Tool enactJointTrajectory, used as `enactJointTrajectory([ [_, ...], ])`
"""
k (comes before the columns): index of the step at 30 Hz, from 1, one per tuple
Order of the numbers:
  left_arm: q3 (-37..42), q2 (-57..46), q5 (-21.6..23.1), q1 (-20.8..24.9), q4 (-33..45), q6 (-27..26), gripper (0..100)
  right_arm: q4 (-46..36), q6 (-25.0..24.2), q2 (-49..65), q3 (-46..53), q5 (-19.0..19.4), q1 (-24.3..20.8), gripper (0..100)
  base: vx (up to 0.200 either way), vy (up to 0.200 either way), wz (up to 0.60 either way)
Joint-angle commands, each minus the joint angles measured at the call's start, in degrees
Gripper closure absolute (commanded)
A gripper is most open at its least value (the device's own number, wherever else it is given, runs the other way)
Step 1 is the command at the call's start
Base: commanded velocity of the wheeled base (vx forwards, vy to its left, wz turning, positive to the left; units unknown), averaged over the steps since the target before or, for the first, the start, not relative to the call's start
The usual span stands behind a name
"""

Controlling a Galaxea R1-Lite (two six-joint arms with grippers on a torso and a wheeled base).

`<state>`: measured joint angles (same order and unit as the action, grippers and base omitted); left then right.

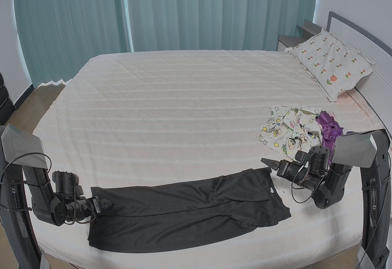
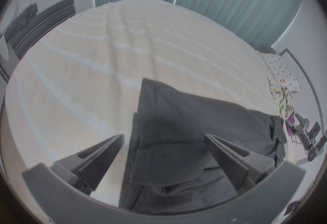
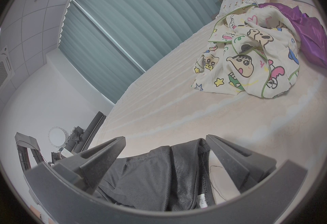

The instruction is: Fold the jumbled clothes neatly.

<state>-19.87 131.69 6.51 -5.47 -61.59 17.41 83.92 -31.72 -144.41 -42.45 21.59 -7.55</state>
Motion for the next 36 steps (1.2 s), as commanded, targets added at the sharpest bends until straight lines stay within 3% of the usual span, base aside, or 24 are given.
enactJointTrajectory([
  [1, 1.24, 2.07, -0.01, 0.64, -0.2, -0.09, 0, 0.02, -0.01, 0.01, 0.0, 0.03, -0.01, 0, 0.0, 0.0, 0.0],
  [18, 0.53, 2.78, 0.17, 1.96, -0.38, -0.18, 0, 0.1, -0.01, 0.01, 0.0, 0.03, -0.01, 0, 0.0, 0.0, 0.0],
  [19, 0.71, 2.69, 0.17, 2.22, -0.38, -0.27, 100, 0.1, -0.01, 0.01, 0.0, 0.03, -0.01, 0, 0.0, 0.0, 0.0],
  [36, 2.38, -1.0, -0.18, 2.57, -0.2, 0.26, 100, 0.1, -0.01, 0.09, 0.0, 0.03, 0.08, 0, 0.0, 0.0, 0.0],
])
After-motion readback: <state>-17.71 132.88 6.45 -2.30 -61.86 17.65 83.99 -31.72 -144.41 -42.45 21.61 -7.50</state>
